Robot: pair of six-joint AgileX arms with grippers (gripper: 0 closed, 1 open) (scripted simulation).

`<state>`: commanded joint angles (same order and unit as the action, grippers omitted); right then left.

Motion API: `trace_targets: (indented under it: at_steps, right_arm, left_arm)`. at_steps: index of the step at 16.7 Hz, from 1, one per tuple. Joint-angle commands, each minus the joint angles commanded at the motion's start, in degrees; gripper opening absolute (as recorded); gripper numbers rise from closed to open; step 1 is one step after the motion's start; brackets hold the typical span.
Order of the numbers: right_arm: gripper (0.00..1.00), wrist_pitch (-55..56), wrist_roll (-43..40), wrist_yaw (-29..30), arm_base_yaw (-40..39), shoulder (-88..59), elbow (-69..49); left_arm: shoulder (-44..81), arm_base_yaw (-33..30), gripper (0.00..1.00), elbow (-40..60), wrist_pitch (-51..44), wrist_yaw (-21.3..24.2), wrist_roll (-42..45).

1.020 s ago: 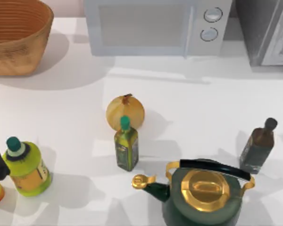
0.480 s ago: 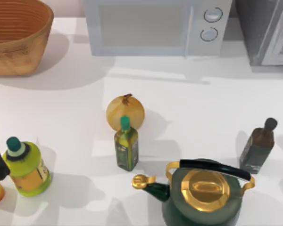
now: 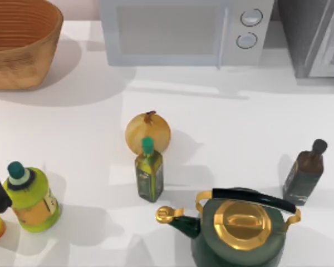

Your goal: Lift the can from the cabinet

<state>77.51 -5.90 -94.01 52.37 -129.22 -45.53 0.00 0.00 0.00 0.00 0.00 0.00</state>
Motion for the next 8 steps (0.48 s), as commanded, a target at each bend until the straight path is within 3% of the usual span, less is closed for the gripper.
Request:
trace_targets:
  at_steps: [7, 8]
  right_arm:
    - [0.00, 1.53, -0.17, -1.81, 0.99, -2.36, -0.92]
    - [0.00, -3.50, 0.23, 3.39, 0.55, -3.81, -4.56]
  left_arm:
    - [0.00, 0.00, 1.00, 0.00, 0.00, 0.00, 0.00]
    - [0.00, 0.00, 1.00, 0.00, 0.00, 0.00, 0.00]
